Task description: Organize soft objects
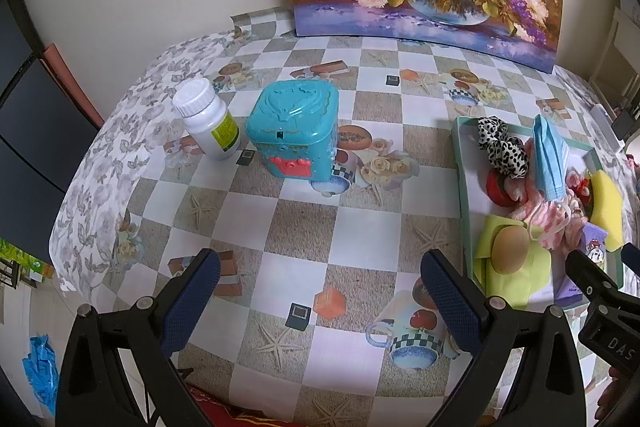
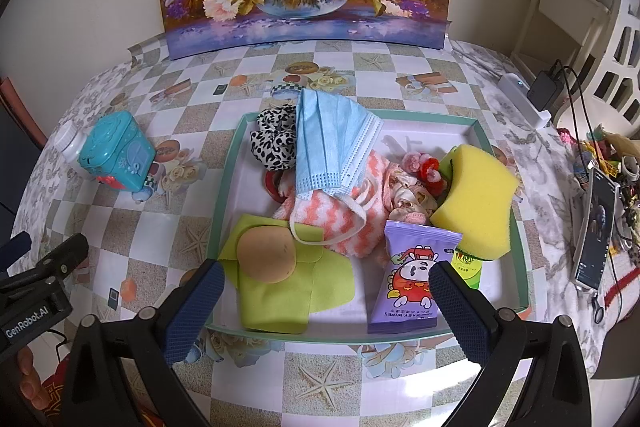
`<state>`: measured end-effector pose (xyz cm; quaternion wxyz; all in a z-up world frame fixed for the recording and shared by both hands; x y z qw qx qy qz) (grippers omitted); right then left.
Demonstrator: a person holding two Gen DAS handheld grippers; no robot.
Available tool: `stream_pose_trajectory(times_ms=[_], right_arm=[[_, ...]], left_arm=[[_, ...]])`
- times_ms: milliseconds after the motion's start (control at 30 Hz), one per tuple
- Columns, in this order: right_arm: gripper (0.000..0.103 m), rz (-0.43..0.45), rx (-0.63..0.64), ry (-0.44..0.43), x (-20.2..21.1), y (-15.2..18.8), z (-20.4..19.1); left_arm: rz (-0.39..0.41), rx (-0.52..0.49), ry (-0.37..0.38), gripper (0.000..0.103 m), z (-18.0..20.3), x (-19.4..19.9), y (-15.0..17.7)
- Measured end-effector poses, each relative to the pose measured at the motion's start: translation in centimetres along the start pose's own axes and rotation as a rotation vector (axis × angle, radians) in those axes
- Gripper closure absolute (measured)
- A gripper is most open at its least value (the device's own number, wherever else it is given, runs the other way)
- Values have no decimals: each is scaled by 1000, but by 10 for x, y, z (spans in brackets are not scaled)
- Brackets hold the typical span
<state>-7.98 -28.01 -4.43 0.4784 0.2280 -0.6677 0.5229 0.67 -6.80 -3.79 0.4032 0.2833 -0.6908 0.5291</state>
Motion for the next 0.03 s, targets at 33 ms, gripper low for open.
stream_pose_trajectory(times_ms=[33], right_arm=[[0,0,0,0,0,0,0]], left_arm=[[-1,0,2,3,0,0,-1]])
Point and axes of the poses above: each gripper's, at about its wrist camera, not at the fingertips, and x roughly against the way its jaws point, z to its right, y to its underside, the point moved 9 cm from there along -x, roughly the way its jaws point, and after that the axes turned 2 degrees about z, right-handed, at the moved point
